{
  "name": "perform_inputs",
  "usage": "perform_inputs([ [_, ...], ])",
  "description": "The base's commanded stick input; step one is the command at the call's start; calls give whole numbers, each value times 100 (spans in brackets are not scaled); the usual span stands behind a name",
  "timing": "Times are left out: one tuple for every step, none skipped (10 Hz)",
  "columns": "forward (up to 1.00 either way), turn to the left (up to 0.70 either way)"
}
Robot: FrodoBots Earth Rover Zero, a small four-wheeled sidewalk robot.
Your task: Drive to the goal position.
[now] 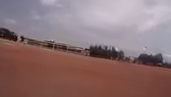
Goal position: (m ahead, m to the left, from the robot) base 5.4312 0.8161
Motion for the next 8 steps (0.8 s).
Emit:
perform_inputs([
  [70, 0],
  [70, 0],
  [70, 0],
  [70, 0],
  [70, 0],
  [70, 0],
  [70, 0],
  [70, 0],
])
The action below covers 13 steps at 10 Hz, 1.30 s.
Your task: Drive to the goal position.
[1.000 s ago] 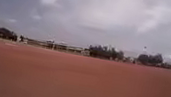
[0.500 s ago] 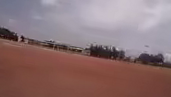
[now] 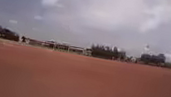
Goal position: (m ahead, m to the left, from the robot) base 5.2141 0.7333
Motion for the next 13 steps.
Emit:
perform_inputs([
  [70, 0],
  [70, 0],
  [70, 0],
  [70, 0],
  [70, 0],
  [70, 0],
  [70, 0],
  [70, 0],
  [70, 0],
  [70, 0],
  [70, 0],
  [70, 0],
  [70, 0],
])
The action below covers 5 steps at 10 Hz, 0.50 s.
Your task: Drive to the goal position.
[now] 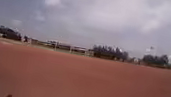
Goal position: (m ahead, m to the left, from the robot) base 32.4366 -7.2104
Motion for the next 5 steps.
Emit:
perform_inputs([
  [70, 0],
  [70, 0],
  [70, 0],
  [70, 0],
  [70, 0],
])
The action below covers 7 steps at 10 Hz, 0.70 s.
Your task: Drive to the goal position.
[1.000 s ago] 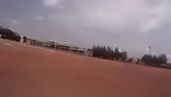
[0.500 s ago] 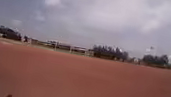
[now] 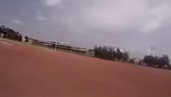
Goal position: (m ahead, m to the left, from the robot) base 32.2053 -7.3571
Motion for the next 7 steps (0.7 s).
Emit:
perform_inputs([
  [70, 0],
  [70, 0],
  [70, 0],
  [70, 0],
  [70, 0],
  [70, 0],
  [70, 0],
])
